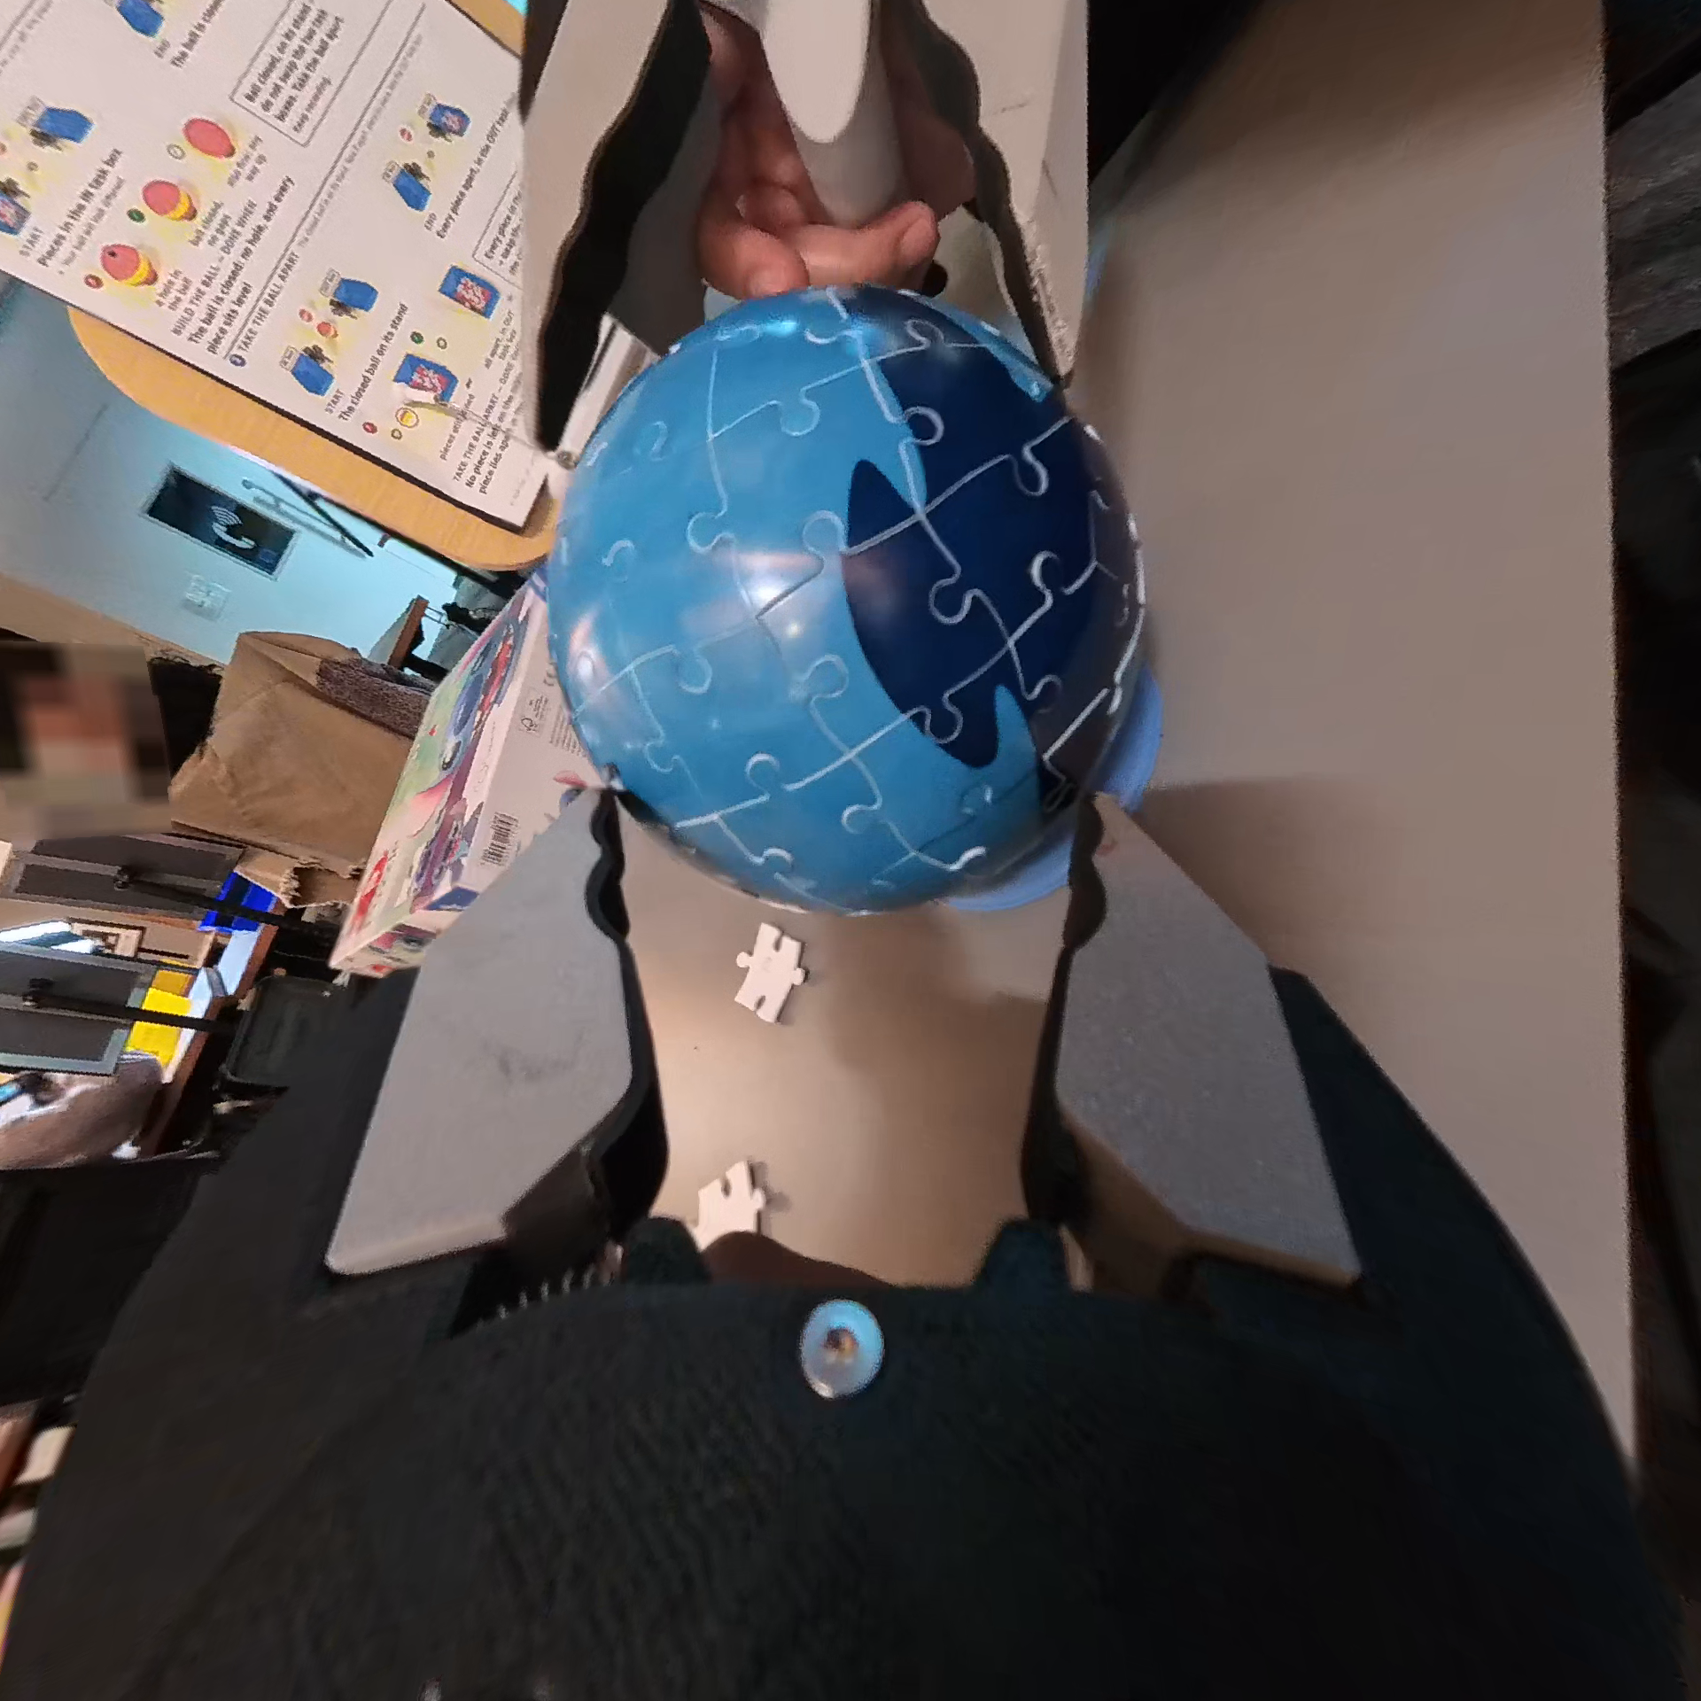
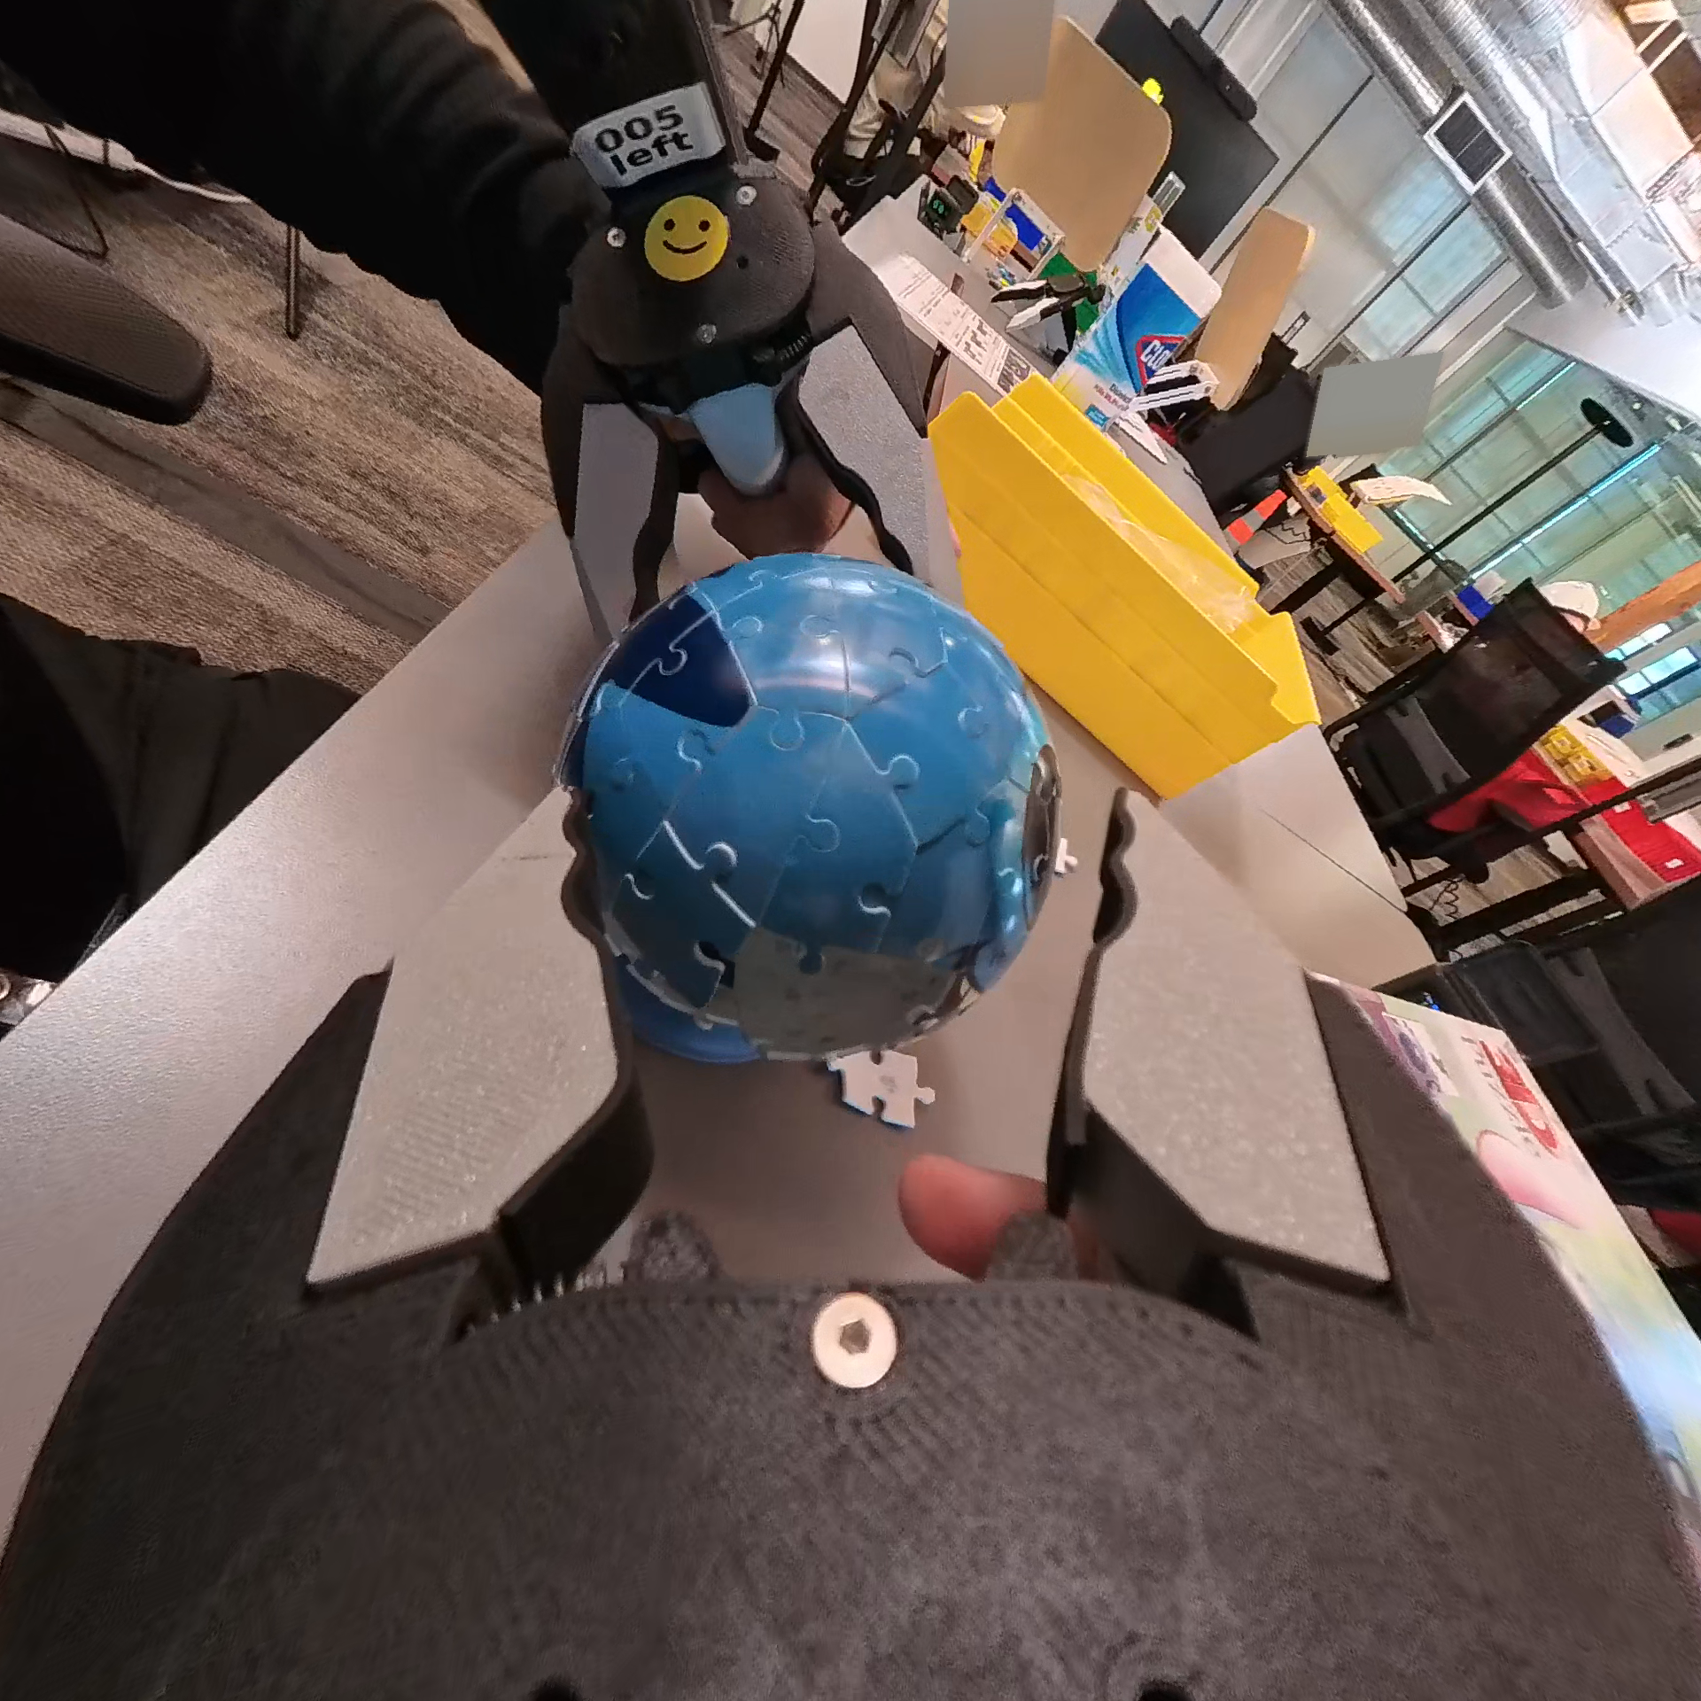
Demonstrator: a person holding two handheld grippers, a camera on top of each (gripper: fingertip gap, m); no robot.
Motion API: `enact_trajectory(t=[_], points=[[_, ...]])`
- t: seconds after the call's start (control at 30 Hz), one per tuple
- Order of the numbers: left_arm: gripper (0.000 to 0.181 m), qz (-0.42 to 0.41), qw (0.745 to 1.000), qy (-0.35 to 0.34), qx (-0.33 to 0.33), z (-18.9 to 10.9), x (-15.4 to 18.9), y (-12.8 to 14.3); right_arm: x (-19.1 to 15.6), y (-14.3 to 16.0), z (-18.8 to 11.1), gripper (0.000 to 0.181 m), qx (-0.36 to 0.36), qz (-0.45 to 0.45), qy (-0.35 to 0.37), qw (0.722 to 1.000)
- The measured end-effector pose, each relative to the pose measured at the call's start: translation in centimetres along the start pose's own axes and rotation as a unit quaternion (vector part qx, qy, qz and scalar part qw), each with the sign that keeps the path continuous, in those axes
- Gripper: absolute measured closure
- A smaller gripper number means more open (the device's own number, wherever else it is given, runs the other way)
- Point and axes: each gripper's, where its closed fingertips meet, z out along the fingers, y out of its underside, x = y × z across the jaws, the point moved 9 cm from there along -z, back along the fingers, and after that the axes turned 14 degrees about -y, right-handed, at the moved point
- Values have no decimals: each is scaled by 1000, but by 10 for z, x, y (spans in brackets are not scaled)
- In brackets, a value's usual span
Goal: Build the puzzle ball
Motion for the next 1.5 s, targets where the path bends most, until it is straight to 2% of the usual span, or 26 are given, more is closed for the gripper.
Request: enact_trajectory(t=[0.2, 0.37, 0.53, 0.63, 0.77, 0.83, 0.9, 1.0, 1.1, 1.2, 1.27, 1.4, 1.5], points=[[88, -15, 1000, -4, 0, -5, -3, 5, 0, 4, -2, 73, -8, 3, -2, 1000], [88, -14, 1000, 1, -9, -7, 3, 9, -3, 14, -5, 73, -47, -5, 0, 999], [88, -27, 999, -9, -21, -16, 3, 14, -7, 25, -15, 73, -54, 27, -3, 998], [88, -52, 997, -25, -47, -30, 2, 19, -8, 32, -28, 79, -49, 56, -1, 997], [89, -114, 986, -53, -114, -45, 4, 28, -9, 42, -36, 93, -33, 115, -39, 992], [87, -133, 977, -72, -154, -48, 7, 28, -9, 47, -33, 95, -31, 156, -80, 984], [86, -142, 973, -78, -165, -51, 13, 24, -12, 53, -28, 93, -41, 188, -118, 974], [88, -160, 964, -102, -186, -55, 18, 20, -16, 63, -19, 80, -73, 220, -140, 963], [88, -204, 947, -127, -214, -56, 20, 20, -20, 61, -6, 75, -73, 267, -173, 945], [85, -250, 930, -136, -231, -58, 26, 18, -20, 61, 6, 70, -96, 285, -162, 940], [85, -271, 918, -153, -247, -59, 29, 16, -20, 58, 10, 74, -87, 288, -158, 941], [83, -282, 909, -156, -263, -61, 34, 8, -22, 53, 20, 76, -69, 338, -181, 921], [84, -282, 908, -155, -268, -62, 38, 5, -29, 50, 24, 73, -87, 332, -185, 921]])
